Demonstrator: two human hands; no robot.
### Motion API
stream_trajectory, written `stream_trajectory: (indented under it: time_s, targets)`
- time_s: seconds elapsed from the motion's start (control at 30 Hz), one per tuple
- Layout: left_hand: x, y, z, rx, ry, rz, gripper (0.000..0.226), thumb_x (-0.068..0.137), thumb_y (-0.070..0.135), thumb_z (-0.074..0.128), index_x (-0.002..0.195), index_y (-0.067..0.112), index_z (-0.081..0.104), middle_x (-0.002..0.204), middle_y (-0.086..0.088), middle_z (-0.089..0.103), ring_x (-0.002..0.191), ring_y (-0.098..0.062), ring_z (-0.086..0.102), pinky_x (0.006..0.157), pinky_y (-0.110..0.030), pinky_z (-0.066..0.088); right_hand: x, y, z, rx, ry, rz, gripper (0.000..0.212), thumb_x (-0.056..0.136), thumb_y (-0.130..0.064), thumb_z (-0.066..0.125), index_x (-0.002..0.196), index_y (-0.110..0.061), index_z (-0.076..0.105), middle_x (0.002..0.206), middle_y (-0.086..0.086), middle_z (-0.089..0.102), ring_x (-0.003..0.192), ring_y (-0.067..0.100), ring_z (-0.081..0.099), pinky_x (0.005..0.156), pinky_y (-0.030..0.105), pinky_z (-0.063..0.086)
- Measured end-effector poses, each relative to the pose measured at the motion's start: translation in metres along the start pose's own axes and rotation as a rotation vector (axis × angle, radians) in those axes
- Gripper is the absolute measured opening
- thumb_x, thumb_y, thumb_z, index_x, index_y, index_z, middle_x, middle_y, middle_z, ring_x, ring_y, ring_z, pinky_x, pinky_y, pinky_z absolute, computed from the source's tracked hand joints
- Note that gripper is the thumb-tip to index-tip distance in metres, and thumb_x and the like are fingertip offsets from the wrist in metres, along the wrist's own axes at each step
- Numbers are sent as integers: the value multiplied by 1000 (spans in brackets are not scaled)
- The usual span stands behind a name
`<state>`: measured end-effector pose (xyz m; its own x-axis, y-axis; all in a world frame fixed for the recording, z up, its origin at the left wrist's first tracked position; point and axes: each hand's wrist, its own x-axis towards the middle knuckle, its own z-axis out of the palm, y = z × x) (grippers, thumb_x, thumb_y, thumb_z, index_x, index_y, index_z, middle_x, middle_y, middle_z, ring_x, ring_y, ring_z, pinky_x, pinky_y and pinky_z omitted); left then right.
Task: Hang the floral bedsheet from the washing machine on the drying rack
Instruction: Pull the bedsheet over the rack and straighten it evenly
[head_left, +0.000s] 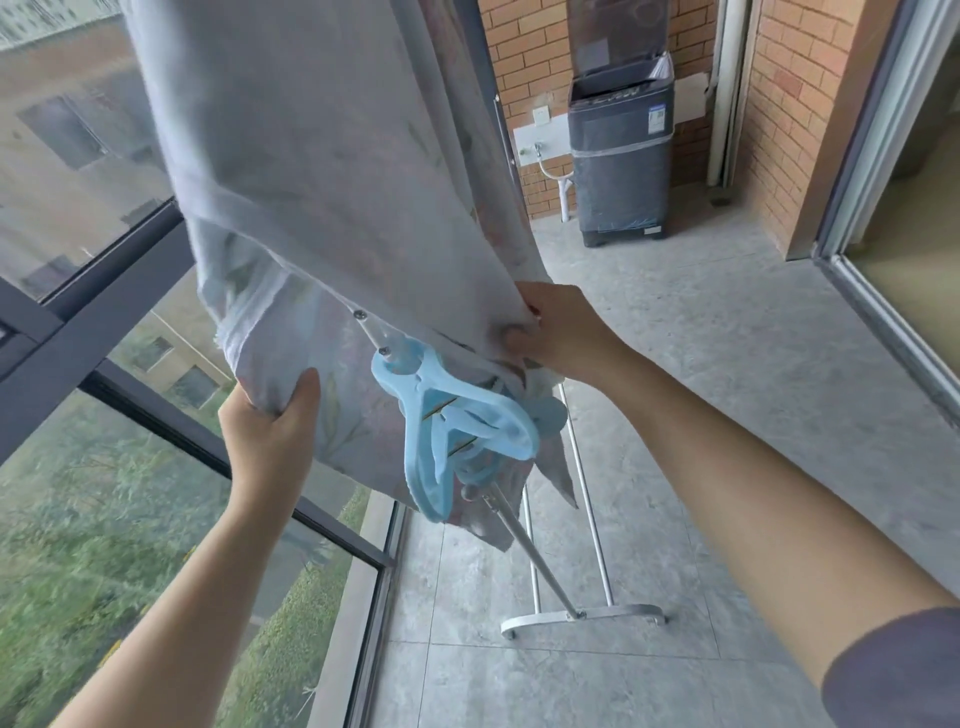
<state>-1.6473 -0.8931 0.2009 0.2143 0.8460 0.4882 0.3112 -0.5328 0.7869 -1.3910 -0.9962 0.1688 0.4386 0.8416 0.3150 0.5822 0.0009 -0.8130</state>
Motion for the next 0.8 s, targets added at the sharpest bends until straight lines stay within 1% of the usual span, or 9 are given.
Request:
stream_trajectory:
  time_s: [0.07,0.17,0.23,0.3,0.37,0.43,0.57,0.7,0.8]
  targets:
    - [-1,7,-6,-12,36,41,30,81,18,62,77,-9,49,67,-6,48,59,-15,45,55,-35,40,-7,23,0,-108,-30,90,12,78,-16,61,85,-6,60,83,8,64,76,23,61,67,35,51]
    - [1,24,-15,-35,113,137,11,83,12,65,90,13,56,78,10,57,71,-3,55,65,-27,48,-16,52,4,-147,-35,207,12,75,-18,62,78,-8,58,76,8,64,70,24,63,65,37,55]
    - [5,33,-18,-54,165,199,20,82,12,66,86,27,53,79,15,54,71,1,52,66,-22,46,-19,63,8,-162,-83,246,12,75,-22,64,73,-13,57,71,4,63,66,24,63,61,39,56]
    - [12,37,-21,-74,197,225,27,80,13,65,76,33,48,74,14,51,67,-5,47,62,-29,42,-24,69,10,-234,-150,253,22,78,-27,67,65,-23,49,66,-3,58,64,23,59,53,30,45]
    - [16,37,-22,-108,170,221,25,81,14,65,75,33,50,73,12,52,68,-11,48,61,-33,43,-31,78,16,-302,-190,311,24,77,-31,68,68,-23,48,69,-2,58,68,24,61,55,27,42]
    - [18,37,-20,-105,111,217,22,81,18,65,74,32,50,73,11,52,67,-8,49,59,-29,43,-37,83,20,-332,-234,383,21,75,-33,71,78,-19,55,77,1,62,76,26,64,58,27,45]
    - [18,39,-17,-137,88,213,21,82,15,62,71,29,50,68,13,51,61,3,45,53,-20,39,-34,79,19,-343,-324,359,41,77,-35,73,107,-9,63,106,8,68,94,26,64,76,33,52]
    - [20,44,-18,-157,82,211,20,83,11,60,75,29,55,63,25,59,60,9,51,54,-13,42,-26,52,3,-119,-311,281,51,80,-23,70,129,-19,53,121,1,62,108,21,59,86,28,49]
    - [23,43,-19,-167,78,191,6,82,15,60,87,12,60,78,8,60,69,-1,54,59,-18,45,-16,21,-12,56,-248,199,52,81,-16,67,129,-26,49,116,-9,59,102,8,57,86,23,50]
